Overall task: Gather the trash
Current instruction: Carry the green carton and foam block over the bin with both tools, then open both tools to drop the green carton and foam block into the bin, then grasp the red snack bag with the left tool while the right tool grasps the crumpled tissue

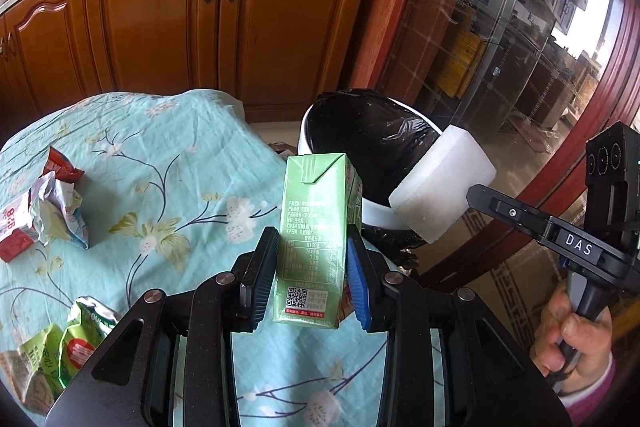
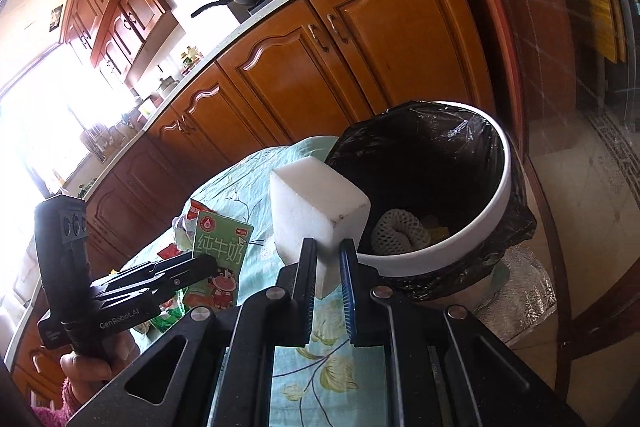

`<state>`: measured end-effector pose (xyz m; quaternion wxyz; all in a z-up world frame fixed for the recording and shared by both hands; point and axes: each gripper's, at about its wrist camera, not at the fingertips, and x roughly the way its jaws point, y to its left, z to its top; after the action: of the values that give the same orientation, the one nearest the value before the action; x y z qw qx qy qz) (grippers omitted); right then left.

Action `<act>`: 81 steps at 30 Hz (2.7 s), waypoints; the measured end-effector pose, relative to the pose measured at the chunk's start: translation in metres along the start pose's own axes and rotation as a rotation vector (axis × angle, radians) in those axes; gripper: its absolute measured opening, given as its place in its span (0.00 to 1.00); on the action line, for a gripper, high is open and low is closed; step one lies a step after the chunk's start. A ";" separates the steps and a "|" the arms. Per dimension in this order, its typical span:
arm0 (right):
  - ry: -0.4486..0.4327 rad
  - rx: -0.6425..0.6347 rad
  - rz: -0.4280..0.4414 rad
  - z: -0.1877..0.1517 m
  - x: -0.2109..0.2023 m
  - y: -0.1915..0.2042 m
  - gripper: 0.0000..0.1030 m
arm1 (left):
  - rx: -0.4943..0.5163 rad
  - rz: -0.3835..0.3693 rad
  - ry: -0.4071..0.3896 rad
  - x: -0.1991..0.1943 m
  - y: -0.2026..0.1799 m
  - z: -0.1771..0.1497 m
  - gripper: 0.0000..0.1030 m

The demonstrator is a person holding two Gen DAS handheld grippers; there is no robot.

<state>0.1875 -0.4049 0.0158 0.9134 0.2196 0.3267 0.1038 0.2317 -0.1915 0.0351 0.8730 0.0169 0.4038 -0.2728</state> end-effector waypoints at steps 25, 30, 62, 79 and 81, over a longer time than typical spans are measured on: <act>0.011 -0.020 -0.121 0.041 0.010 -0.049 0.10 | 0.095 -0.012 0.050 0.071 -0.054 0.068 0.30; 0.053 -0.045 -0.147 0.047 0.021 -0.054 0.10 | 0.102 0.001 0.076 0.087 -0.055 0.072 0.30; -0.020 0.013 -0.023 0.030 0.015 -0.034 0.79 | -0.104 0.028 0.006 0.032 0.006 0.024 0.50; 0.041 -0.048 0.099 -0.016 0.039 0.052 0.89 | -0.249 0.125 -0.090 -0.063 0.094 -0.045 0.51; 0.053 -0.060 0.106 -0.021 0.043 0.063 0.89 | -0.264 0.135 -0.100 -0.072 0.104 -0.051 0.51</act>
<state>0.2036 -0.3279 0.0070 0.9037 0.2064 0.3356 0.1674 0.2096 -0.0575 0.0323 0.9030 -0.0843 0.3903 -0.1585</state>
